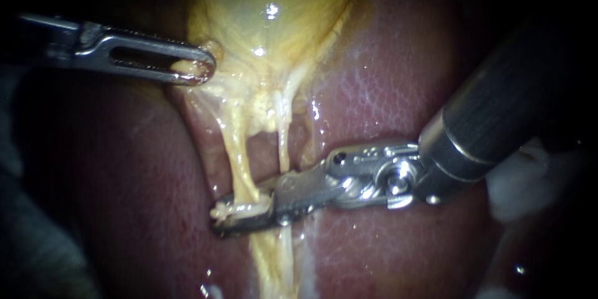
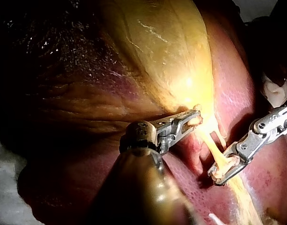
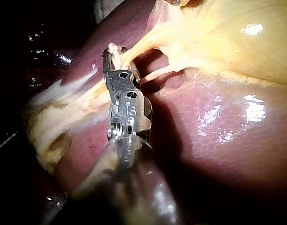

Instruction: Clipping third clip left tube

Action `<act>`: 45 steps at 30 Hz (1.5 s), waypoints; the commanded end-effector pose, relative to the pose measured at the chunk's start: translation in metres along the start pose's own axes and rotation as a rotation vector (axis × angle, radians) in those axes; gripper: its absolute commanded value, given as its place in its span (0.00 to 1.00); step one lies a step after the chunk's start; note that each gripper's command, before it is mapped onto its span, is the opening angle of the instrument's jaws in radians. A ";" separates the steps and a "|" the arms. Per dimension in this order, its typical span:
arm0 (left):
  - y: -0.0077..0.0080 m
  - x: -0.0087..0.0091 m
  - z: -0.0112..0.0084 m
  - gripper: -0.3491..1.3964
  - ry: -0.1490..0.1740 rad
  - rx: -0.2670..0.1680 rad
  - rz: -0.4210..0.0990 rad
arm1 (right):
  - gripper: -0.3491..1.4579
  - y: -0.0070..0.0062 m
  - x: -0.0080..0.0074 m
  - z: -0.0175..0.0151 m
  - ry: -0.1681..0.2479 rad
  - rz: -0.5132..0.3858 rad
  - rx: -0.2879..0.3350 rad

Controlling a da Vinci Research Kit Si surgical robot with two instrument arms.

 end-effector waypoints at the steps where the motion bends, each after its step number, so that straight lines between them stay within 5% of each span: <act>1: 0.0000 0.0000 0.0000 0.00 0.000 0.000 0.000 | 0.24 0.0000 0.0000 0.0000 0.005 0.000 0.001; 12: 0.0000 0.0000 0.0000 0.00 0.000 0.000 0.000 | 0.44 0.0004 0.0004 0.0002 0.068 -0.001 0.006; 24: 0.0000 0.0000 0.0000 0.00 0.000 0.000 0.000 | 0.47 0.0012 0.0003 0.0003 0.098 0.005 -0.010; 29: 0.0000 0.0000 0.0000 0.00 0.000 0.000 0.000 | 0.47 0.0018 0.0000 0.0000 0.143 0.037 0.002; 45: -0.0001 0.0000 -0.0001 0.00 0.000 0.000 0.000 | 0.47 0.0042 -0.0012 -0.0003 0.311 0.164 0.194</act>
